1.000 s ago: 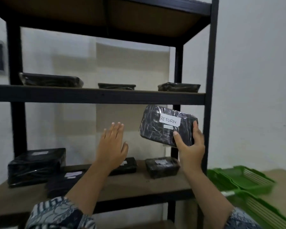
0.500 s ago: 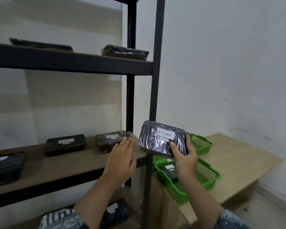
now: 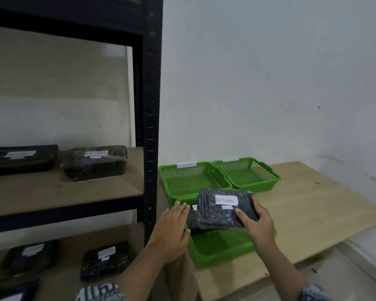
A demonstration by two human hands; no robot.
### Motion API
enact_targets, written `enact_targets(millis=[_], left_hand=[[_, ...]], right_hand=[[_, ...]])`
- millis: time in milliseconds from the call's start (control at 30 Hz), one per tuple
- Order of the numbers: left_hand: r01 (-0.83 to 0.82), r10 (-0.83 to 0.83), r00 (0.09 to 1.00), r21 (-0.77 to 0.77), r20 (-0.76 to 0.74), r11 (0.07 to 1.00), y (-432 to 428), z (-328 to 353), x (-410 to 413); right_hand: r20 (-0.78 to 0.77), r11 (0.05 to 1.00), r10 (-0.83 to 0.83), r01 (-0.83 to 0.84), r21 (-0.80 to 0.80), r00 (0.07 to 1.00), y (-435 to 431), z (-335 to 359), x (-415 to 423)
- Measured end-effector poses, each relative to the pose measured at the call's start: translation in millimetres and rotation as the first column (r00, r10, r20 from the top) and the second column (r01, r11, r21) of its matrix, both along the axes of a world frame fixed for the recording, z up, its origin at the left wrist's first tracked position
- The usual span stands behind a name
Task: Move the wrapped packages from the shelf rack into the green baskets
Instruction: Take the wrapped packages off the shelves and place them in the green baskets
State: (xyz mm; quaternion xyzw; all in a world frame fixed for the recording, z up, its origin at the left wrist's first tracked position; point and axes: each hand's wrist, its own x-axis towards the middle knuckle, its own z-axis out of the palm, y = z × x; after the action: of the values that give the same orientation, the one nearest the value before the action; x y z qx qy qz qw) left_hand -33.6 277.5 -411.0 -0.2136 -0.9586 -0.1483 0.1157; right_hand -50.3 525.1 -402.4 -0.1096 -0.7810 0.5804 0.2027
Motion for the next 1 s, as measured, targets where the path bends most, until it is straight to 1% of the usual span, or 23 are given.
enact_targets(millis=[67, 233, 433, 567, 700, 833, 933, 1000], left_hand=[[-0.038, 0.039, 0.998, -0.013, 0.058, 0.999, 11.9, -13.6, -7.3], [-0.125, 0.134, 0.98, -0.067, 0.148, 0.99, 24.2, -44.9, -20.6], [-0.161, 0.193, 0.938, -0.133, 0.287, 0.978, 31.1, -73.2, -30.9], [-0.147, 0.185, 0.907, -0.127, 0.379, 0.981, 35.8, -84.8, -35.8], [-0.175, 0.195, 0.906, -0.085, 0.376, 0.981, 39.2, -94.1, -38.1], [-0.176, 0.195, 0.912, -0.084, 0.362, 0.981, 39.8, -98.6, -36.3], [-0.173, 0.193, 0.917, -0.089, 0.349, 0.981, 39.6, -100.3, -36.9], [-0.173, 0.194, 0.92, -0.092, 0.341, 0.981, 39.4, -100.9, -37.2]], right_hand=[[0.059, 0.998, 0.05, -0.052, 0.033, 0.997, 16.8, -19.4, -16.3], [0.191, 0.979, 0.136, -0.161, 0.122, 0.972, 35.0, -60.4, -49.0], [0.352, 0.945, 0.252, -0.307, 0.111, 0.902, 39.8, -95.6, -71.5], [0.434, 0.87, 0.308, -0.436, 0.233, 0.847, 37.2, -104.9, -80.9], [0.505, 0.814, 0.293, -0.488, 0.314, 0.812, 38.6, -109.3, -88.1], [0.602, 0.659, 0.235, -0.58, 0.478, 0.763, 36.1, -109.5, -89.3], [0.64, 0.606, 0.198, -0.606, 0.515, 0.742, 34.1, -111.1, -91.5], [0.682, 0.548, 0.148, -0.633, 0.547, 0.716, 31.7, -114.1, -92.0]])
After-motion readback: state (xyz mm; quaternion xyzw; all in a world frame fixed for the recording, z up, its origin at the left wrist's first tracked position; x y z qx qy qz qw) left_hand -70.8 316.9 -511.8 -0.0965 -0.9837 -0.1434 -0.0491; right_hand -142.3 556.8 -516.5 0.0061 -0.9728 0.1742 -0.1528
